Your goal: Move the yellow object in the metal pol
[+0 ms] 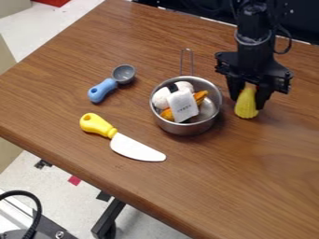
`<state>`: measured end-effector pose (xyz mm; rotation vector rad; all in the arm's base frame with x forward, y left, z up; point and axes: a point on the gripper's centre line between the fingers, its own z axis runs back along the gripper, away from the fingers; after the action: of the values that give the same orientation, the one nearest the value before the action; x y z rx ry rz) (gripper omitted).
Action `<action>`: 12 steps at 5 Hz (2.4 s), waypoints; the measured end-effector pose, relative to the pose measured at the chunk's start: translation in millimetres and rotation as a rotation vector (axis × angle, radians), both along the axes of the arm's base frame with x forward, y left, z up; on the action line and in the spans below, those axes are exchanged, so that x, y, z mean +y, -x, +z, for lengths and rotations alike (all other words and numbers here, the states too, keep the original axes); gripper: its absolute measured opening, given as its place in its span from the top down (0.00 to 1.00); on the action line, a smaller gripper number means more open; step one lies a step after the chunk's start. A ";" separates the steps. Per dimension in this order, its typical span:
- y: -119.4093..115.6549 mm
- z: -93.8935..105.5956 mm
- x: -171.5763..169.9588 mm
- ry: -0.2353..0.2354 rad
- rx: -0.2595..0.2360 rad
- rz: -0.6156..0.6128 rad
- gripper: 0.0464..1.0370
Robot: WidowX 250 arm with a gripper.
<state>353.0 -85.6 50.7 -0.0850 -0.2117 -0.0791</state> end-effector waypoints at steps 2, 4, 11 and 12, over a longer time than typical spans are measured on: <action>0.4 -1.1 4.5 -0.020 -0.004 0.046 0.57; 9.8 27.0 6.5 0.080 0.025 0.088 0.57; 48.4 26.9 63.3 0.062 0.104 0.079 0.57; 44.9 26.6 66.0 0.054 0.084 0.093 0.57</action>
<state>308.1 -19.6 77.3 -0.1315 -0.1334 0.0232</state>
